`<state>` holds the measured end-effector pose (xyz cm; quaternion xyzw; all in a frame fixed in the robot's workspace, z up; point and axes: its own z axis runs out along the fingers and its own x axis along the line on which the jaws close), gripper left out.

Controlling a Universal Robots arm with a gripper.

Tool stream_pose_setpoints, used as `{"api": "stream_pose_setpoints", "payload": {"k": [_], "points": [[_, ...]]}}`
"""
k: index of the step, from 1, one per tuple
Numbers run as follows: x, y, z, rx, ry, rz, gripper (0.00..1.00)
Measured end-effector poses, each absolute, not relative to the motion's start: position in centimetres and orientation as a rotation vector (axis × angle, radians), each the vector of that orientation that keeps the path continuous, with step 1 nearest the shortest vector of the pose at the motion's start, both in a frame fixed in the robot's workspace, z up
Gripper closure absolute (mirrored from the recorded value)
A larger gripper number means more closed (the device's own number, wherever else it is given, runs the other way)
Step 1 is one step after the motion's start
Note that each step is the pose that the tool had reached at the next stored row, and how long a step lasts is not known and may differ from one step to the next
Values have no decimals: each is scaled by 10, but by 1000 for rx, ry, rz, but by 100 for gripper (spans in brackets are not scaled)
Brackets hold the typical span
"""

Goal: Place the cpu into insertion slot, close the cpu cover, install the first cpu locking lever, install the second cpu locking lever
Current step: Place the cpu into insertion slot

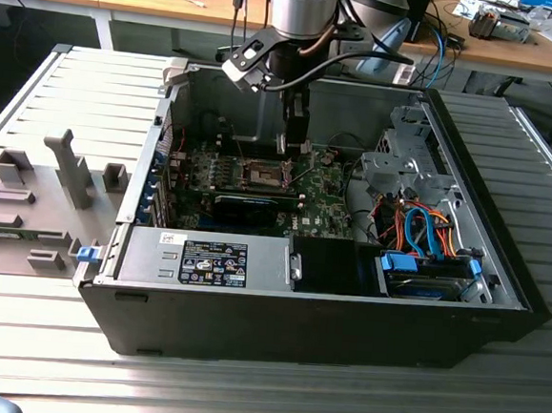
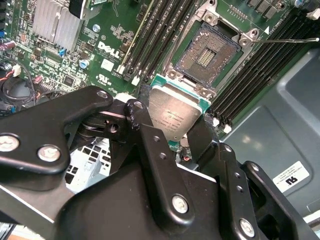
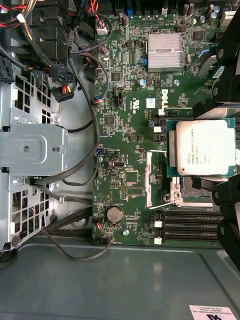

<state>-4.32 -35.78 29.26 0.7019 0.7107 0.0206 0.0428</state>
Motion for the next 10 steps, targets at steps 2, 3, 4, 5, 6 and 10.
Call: {"api": "stream_pose_setpoints", "payload": {"k": [2, 3, 4, 5, 6, 10], "points": [[-43, -358, 292, 2145, 2174, 60, 45], [-43, -358, 292, 2143, 2174, 58, 45], [-43, -358, 292, 2142, 2174, 57, 45], [-43, -358, 292, 2141, 2174, 57, 45], [-43, -358, 292, 2141, 2174, 56, 45], [-43, -358, 291, 2141, 2174, 56, 45]]}}
